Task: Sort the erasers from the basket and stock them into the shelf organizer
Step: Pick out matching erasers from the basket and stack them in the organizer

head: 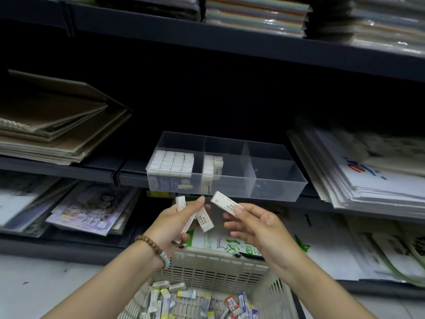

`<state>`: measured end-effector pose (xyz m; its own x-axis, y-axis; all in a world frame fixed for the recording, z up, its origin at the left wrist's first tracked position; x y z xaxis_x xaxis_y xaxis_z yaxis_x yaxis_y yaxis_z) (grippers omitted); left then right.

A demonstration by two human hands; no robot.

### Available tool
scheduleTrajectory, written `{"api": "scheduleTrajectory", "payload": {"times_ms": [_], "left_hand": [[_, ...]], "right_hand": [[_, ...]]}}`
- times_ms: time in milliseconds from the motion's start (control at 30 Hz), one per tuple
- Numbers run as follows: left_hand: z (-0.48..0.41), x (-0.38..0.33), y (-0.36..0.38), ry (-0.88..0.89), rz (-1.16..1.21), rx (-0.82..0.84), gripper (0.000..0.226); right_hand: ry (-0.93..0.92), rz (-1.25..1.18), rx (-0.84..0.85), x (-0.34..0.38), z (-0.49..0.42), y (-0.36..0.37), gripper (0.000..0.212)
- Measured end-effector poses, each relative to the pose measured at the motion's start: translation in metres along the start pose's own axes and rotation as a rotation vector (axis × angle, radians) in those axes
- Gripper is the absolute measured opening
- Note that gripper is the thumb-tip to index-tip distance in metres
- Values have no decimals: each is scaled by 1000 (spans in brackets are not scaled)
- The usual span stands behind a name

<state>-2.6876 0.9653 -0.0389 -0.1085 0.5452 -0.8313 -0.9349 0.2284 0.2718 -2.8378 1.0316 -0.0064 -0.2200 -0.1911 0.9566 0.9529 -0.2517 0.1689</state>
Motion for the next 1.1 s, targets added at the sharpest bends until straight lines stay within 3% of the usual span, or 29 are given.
{"api": "scheduleTrajectory", "payload": {"times_ms": [167, 400, 533, 633, 867, 1000, 1100], "left_hand": [[-5, 7, 0, -5, 12, -10, 59], [-2, 14, 3, -34, -22, -3, 50], [0, 8, -1, 34, -102, -48, 48], [1, 5, -5, 46, -91, -95, 48], [9, 3, 9, 131, -55, 35, 57], [11, -4, 11, 175, -55, 41, 51], [12, -7, 10, 195, -50, 29, 55]], "right_hand": [[58, -75, 34, -17, 5, 10, 31], [21, -64, -79, -19, 6, 5, 19], [-3, -93, -48, -17, 9, 8, 19], [-21, 42, -30, -18, 12, 11, 16], [-19, -45, -134, -24, 12, 6, 19], [75, -184, 11, -30, 10, 17, 36], [102, -260, 101, -28, 10, 24, 35]]}}
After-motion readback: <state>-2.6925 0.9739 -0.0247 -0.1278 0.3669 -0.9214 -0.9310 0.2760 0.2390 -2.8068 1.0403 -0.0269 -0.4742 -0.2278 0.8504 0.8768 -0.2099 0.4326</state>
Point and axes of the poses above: each hand's wrist, its own z-axis away from the middle knuckle, its own y-axis out of the palm, x = y × z, the point moved 8 cm from there along -z, towards the middle knuckle, and after that the axes turned 1 degree about -y, right-handed, at the moved point
